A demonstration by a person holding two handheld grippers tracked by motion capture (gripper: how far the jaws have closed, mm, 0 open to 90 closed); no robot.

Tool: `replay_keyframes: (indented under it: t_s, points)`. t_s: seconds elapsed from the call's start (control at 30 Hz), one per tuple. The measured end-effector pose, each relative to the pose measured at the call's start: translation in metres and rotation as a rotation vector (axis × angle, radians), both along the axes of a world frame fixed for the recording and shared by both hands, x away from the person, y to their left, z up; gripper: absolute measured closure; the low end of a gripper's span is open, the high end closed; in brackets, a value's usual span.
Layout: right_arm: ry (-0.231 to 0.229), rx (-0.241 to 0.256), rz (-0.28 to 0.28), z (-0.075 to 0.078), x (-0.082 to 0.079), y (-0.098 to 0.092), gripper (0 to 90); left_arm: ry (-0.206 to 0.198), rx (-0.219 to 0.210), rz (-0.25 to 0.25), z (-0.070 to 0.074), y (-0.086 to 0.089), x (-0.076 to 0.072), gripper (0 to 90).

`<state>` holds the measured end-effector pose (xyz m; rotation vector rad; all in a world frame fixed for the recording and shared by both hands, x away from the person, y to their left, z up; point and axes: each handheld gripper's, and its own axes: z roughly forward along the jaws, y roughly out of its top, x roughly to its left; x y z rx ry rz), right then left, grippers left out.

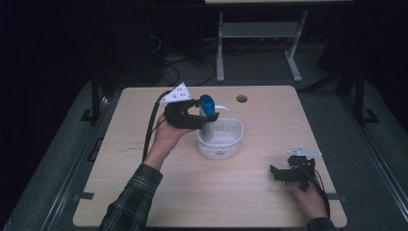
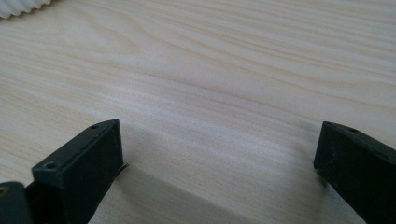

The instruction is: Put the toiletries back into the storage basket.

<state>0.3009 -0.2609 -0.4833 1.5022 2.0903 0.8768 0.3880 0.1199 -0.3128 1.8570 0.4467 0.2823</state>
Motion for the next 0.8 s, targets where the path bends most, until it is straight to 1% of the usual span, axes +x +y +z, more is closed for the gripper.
replay_keyframes:
  t_s: [0.27,0.37,0.5,0.53,0.57,0.63,0.77,0.8]
  points:
    - [0.0,0.0,0.0,0.0,0.0,0.0,0.7,0.013,0.01,0.016,-0.011,0.001,0.006,35.7]
    - [-0.001,-0.001,0.0,0.0,0.0,0.0,0.7,0.019,0.001,0.016,-0.015,0.001,0.007,35.7]
    - [0.0,0.0,-0.001,0.0,0.0,0.0,0.7,0.029,0.006,0.021,-0.024,0.0,0.008,35.7]
    - [0.0,0.0,-0.001,0.0,0.0,0.0,0.7,0.029,0.006,0.021,-0.024,0.0,0.008,35.7]
    - [0.0,0.0,-0.001,0.0,0.0,0.0,0.7,0.035,0.008,0.018,-0.027,0.0,0.009,35.7]
    - [0.0,0.0,-0.001,0.0,0.0,0.0,0.7,0.04,0.006,0.021,-0.029,0.0,0.009,35.7]
    - [-0.001,-0.001,0.001,0.0,0.0,0.0,0.7,0.051,0.004,0.027,-0.038,0.001,0.011,35.7]
    - [0.0,0.0,0.0,0.0,0.0,0.0,0.7,0.051,0.004,0.027,-0.038,0.001,0.011,35.6]
